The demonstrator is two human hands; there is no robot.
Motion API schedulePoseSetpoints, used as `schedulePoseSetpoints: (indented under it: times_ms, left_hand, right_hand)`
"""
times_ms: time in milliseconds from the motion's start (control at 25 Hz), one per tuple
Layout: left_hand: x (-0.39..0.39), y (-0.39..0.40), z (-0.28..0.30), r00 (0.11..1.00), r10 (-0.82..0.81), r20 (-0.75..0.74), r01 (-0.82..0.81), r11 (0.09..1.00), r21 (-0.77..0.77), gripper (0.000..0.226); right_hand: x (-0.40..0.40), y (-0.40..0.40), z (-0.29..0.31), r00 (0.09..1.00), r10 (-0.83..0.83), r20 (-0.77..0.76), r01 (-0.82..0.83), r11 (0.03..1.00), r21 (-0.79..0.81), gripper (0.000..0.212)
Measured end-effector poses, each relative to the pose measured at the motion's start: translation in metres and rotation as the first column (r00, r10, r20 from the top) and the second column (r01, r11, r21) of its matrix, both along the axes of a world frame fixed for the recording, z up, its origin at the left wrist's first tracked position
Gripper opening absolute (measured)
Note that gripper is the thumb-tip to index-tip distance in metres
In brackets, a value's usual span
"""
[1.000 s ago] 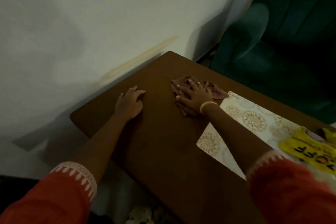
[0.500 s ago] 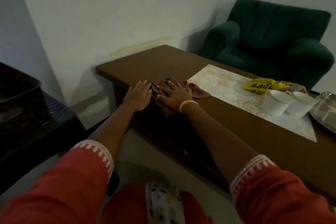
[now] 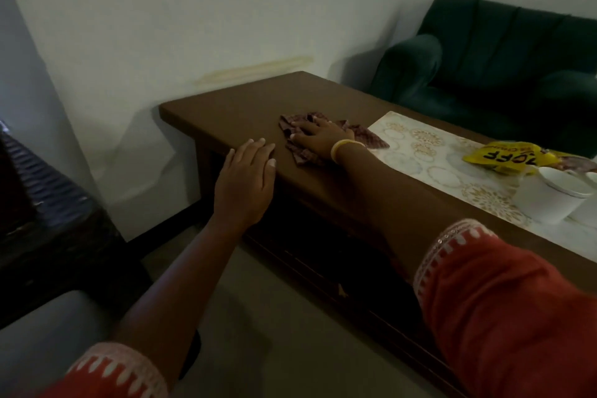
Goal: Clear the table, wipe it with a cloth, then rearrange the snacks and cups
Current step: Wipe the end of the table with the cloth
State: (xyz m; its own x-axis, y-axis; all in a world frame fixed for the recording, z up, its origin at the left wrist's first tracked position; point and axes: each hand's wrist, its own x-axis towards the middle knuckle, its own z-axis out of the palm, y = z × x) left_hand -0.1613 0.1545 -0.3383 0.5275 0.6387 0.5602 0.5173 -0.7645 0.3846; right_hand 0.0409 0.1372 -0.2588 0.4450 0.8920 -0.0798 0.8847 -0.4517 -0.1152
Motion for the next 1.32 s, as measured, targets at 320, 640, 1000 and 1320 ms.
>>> schedulePoseSetpoints:
  times_ms: [320,640,1000,1320]
  left_hand:
    - [0.008,-0.010,0.008,0.990,0.075,0.122,-0.073,0.997,-0.018,0.045]
    - [-0.015,-0.035,0.074,0.984,-0.176,-0.034,0.079,0.594,-0.801,0.051]
    - [-0.135,-0.117,0.283,0.943,0.285,0.171,0.194,-0.055,-0.979,0.103]
    - [-0.258,-0.080,0.410,0.998,0.061,-0.004,-0.023,0.319,-0.947,0.049]
  right_hand:
    - [0.016,0.023,-0.006,1.000,-0.021,0.011,0.020,0.996,0.085,0.053]
    - [-0.108,-0.089,0.030,0.891,-0.011,-0.454,0.239,0.861,0.449,0.030]
    - [-0.222,-0.164,0.243,-0.424,-0.001,-0.906,0.701,0.632,-0.329,0.040]
    - [-0.313,-0.114,0.316,-0.339,-0.086,-0.937,0.510,0.820,-0.260,0.070]
